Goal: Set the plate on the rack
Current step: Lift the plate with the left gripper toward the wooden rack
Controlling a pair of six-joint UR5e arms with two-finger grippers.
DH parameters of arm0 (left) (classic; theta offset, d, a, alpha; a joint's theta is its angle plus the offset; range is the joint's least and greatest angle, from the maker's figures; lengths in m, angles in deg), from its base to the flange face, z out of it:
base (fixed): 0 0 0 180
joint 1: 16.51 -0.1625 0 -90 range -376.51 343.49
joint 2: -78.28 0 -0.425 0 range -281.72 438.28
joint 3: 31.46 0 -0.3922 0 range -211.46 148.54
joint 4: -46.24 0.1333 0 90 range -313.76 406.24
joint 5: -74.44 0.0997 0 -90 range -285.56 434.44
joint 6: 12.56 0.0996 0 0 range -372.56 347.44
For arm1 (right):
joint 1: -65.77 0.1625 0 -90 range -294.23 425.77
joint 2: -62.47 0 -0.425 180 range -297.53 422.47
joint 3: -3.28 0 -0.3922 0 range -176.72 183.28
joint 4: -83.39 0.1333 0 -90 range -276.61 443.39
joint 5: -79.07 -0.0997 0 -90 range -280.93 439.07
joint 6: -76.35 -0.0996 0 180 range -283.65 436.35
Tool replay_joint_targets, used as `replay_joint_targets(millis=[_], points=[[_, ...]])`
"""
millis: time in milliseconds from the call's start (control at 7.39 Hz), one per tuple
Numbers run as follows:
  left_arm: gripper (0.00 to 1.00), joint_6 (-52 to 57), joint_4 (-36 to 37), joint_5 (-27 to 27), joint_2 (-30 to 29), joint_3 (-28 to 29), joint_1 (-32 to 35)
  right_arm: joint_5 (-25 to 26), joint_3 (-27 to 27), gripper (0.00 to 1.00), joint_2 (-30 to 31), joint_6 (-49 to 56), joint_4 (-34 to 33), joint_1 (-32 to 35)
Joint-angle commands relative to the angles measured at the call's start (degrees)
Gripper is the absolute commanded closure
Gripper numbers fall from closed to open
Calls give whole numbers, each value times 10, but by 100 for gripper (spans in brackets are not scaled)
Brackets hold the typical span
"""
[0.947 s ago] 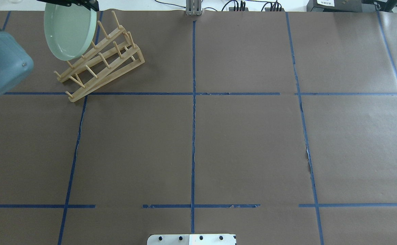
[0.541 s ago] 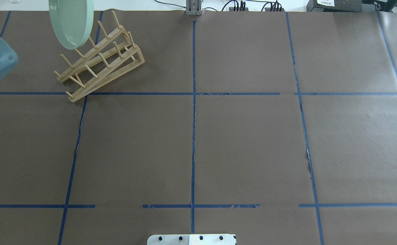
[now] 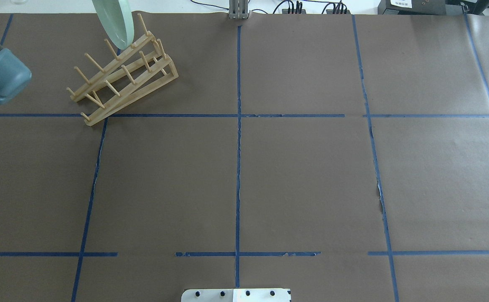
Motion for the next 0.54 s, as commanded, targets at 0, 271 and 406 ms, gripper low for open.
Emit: replay_joint_targets(millis=[0, 271, 406], points=[[100, -54, -136, 57, 5, 75, -6, 0, -1, 0, 0, 0, 0, 0], [100, -56, -190, 102, -4, 126, -9, 0, 0, 0, 0, 0, 0, 0], [100, -62, -221, 110, -7, 149, -16, 0, 0, 0, 0, 0, 0, 0]])
